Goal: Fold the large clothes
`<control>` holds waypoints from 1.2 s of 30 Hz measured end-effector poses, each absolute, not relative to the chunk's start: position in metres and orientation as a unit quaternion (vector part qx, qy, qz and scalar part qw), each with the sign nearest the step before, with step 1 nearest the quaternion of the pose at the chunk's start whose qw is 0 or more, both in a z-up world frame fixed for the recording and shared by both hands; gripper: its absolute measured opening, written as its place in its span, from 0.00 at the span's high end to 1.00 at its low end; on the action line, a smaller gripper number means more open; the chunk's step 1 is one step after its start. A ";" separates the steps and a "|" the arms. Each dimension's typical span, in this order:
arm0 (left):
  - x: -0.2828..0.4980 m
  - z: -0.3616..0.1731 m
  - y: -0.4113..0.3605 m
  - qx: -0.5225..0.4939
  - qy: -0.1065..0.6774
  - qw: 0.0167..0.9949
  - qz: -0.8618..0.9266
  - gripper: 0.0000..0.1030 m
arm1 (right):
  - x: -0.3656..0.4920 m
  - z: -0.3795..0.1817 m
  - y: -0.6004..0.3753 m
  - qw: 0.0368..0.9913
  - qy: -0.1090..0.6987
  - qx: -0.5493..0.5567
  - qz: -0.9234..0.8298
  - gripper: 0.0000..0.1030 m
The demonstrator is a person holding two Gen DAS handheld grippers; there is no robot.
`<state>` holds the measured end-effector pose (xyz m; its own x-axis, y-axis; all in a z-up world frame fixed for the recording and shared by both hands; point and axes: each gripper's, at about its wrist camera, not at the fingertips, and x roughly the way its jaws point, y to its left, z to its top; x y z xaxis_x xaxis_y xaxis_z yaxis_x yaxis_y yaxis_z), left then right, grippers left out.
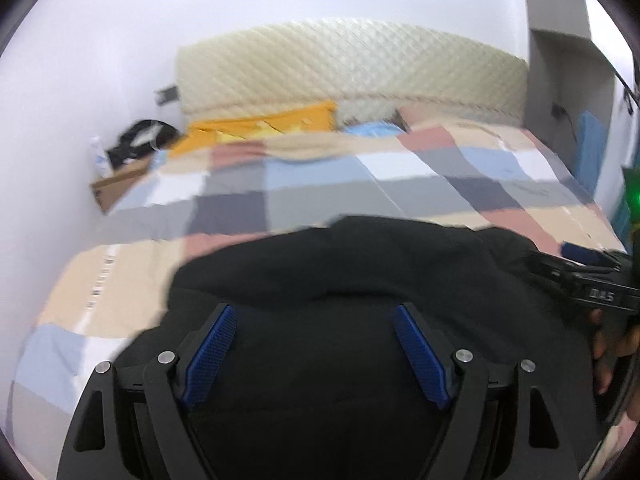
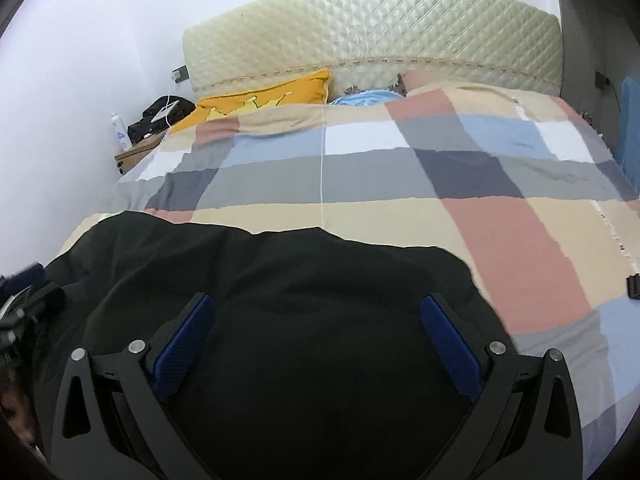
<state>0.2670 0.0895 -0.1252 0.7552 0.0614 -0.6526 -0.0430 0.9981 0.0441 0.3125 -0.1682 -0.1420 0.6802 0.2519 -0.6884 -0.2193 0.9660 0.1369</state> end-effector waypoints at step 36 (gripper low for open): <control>0.195 -0.046 0.096 0.007 0.297 0.947 0.118 0.19 | 0.197 -0.042 -0.196 0.951 0.270 0.036 0.148 0.00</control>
